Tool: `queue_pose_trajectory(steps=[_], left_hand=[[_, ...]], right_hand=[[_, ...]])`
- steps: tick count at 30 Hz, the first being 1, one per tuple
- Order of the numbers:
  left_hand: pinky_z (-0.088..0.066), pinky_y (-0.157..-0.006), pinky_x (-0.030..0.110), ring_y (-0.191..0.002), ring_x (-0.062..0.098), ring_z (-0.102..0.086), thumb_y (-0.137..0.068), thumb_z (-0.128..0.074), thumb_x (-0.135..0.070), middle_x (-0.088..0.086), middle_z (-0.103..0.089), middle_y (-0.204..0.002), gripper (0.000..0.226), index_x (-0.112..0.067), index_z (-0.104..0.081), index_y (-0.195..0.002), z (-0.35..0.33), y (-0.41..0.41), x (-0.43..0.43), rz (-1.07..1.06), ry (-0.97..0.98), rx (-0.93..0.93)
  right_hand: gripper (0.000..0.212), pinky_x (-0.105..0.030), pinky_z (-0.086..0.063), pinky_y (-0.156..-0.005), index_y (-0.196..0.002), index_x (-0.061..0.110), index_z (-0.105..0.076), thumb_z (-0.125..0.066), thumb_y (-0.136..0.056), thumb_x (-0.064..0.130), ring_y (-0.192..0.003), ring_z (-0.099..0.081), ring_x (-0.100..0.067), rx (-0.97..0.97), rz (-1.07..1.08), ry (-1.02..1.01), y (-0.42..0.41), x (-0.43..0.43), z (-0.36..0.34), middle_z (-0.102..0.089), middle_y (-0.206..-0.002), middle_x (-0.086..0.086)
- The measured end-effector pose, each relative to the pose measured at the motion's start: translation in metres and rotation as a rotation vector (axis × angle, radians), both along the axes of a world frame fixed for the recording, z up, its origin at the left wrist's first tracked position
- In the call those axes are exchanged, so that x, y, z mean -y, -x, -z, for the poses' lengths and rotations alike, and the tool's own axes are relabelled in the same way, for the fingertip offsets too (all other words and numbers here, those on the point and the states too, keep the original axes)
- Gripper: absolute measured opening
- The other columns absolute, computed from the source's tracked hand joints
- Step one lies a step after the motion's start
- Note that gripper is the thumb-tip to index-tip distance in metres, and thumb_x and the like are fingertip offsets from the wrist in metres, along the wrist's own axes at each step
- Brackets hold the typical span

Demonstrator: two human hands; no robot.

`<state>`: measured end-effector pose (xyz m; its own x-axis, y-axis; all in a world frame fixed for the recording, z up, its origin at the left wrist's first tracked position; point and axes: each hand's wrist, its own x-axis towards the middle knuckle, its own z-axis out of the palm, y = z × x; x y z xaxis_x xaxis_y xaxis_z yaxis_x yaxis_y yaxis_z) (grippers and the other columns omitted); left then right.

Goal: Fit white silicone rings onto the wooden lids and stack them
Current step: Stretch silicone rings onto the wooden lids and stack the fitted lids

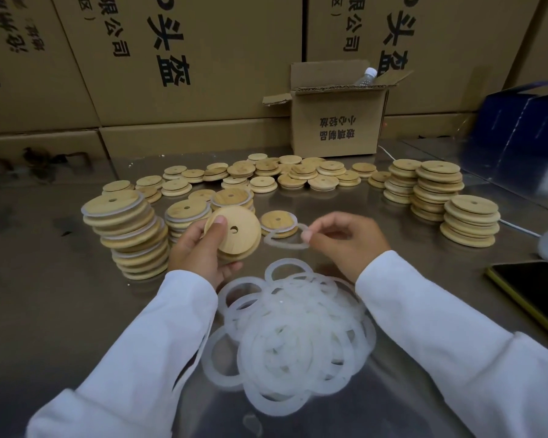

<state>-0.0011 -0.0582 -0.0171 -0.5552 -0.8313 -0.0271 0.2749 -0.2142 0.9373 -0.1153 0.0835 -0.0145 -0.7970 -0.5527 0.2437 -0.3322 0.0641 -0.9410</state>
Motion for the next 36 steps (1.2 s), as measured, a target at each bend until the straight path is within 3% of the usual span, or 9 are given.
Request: queue_pose_trajectory(steps=[2,5,10,12,16,20,22,31,36], left_hand=[[-0.055,-0.049,0.026,-0.09,0.023,-0.061,-0.09,-0.055,-0.02,0.007,-0.062,-0.102,0.008,-0.019,-0.063,-0.088,-0.001,0.0,-0.002,0.057,-0.061,-0.038],[-0.058,-0.055,0.031,-0.105,0.033,-0.058,-0.093,-0.05,-0.016,0.014,-0.059,-0.115,0.019,-0.011,-0.058,-0.109,-0.001,0.0,-0.007,0.142,-0.096,-0.064],[-0.055,-0.048,0.029,-0.064,0.021,-0.07,-0.087,-0.054,-0.005,0.007,-0.072,-0.07,0.011,-0.009,-0.064,-0.088,-0.006,-0.002,-0.017,0.289,-0.078,-0.077],[-0.055,-0.047,0.031,-0.061,0.022,-0.07,-0.087,-0.054,-0.011,0.01,-0.071,-0.075,0.01,-0.009,-0.064,-0.092,-0.007,-0.001,-0.019,0.322,-0.135,-0.069],[-0.056,-0.048,0.034,-0.065,0.023,-0.071,-0.091,-0.043,-0.04,0.013,-0.067,-0.092,0.036,-0.01,-0.06,-0.1,-0.008,0.0,-0.017,0.394,-0.175,-0.037],[-0.055,-0.048,0.028,-0.065,0.02,-0.071,-0.088,-0.053,-0.021,0.011,-0.068,-0.087,0.014,-0.014,-0.065,-0.089,-0.004,-0.001,-0.021,0.355,-0.007,-0.032],[-0.055,-0.048,0.026,-0.065,0.019,-0.071,-0.09,-0.051,-0.016,0.01,-0.068,-0.084,0.015,-0.016,-0.065,-0.084,-0.002,0.0,-0.022,0.355,0.047,-0.025],[-0.056,-0.052,0.027,-0.07,0.017,-0.071,-0.094,-0.045,-0.02,0.003,-0.07,-0.082,0.023,-0.02,-0.066,-0.084,-0.002,0.0,-0.025,0.387,0.151,-0.012],[-0.056,-0.052,0.026,-0.075,0.018,-0.069,-0.092,-0.049,-0.02,0.006,-0.068,-0.087,0.018,-0.019,-0.065,-0.085,-0.002,-0.001,-0.027,0.334,0.204,-0.001]], right_hand=[[0.012,-0.011,-0.048,-0.067,-0.069,0.02,-0.067,-0.073,-0.075,0.011,-0.066,-0.061,0.0,0.056,-0.075,0.128,-0.003,-0.003,-0.007,-0.067,-0.068,0.01],[0.01,-0.011,-0.049,-0.062,-0.071,0.017,-0.068,-0.07,-0.076,0.009,-0.061,-0.062,-0.001,0.178,-0.163,0.206,-0.009,-0.004,-0.012,-0.068,-0.063,0.008],[0.008,-0.016,-0.051,-0.057,-0.071,0.012,-0.068,-0.069,-0.076,0.006,-0.057,-0.063,-0.009,0.307,-0.209,0.223,-0.022,-0.001,-0.014,-0.069,-0.063,-0.002],[0.008,-0.017,-0.051,-0.058,-0.07,0.012,-0.069,-0.068,-0.076,0.006,-0.058,-0.063,-0.011,0.329,-0.183,0.224,-0.023,-0.001,-0.015,-0.068,-0.064,-0.004],[0.007,-0.013,-0.047,-0.053,-0.073,0.009,-0.068,-0.068,-0.077,0.004,-0.053,-0.062,-0.009,0.33,-0.133,0.213,-0.025,-0.001,-0.017,-0.067,-0.059,-0.003],[0.003,-0.012,-0.047,-0.051,-0.079,0.004,-0.069,-0.07,-0.076,0.006,-0.051,-0.061,-0.005,0.328,-0.08,0.153,-0.027,-0.001,-0.018,-0.066,-0.061,-0.004],[0.005,-0.011,-0.046,-0.05,-0.079,0.004,-0.069,-0.07,-0.076,0.007,-0.049,-0.059,-0.003,0.31,-0.06,0.136,-0.027,0.0,-0.018,-0.066,-0.061,-0.003],[0.011,-0.007,-0.04,-0.048,-0.068,0.011,-0.066,-0.07,-0.078,0.011,-0.045,-0.053,0.002,0.195,-0.023,0.171,-0.026,0.001,-0.016,-0.059,-0.046,0.009],[0.012,-0.006,-0.045,-0.059,-0.071,0.014,-0.067,-0.065,-0.082,0.013,-0.058,-0.057,0.001,0.102,-0.041,0.128,-0.025,0.001,-0.013,-0.064,-0.065,0.005]])
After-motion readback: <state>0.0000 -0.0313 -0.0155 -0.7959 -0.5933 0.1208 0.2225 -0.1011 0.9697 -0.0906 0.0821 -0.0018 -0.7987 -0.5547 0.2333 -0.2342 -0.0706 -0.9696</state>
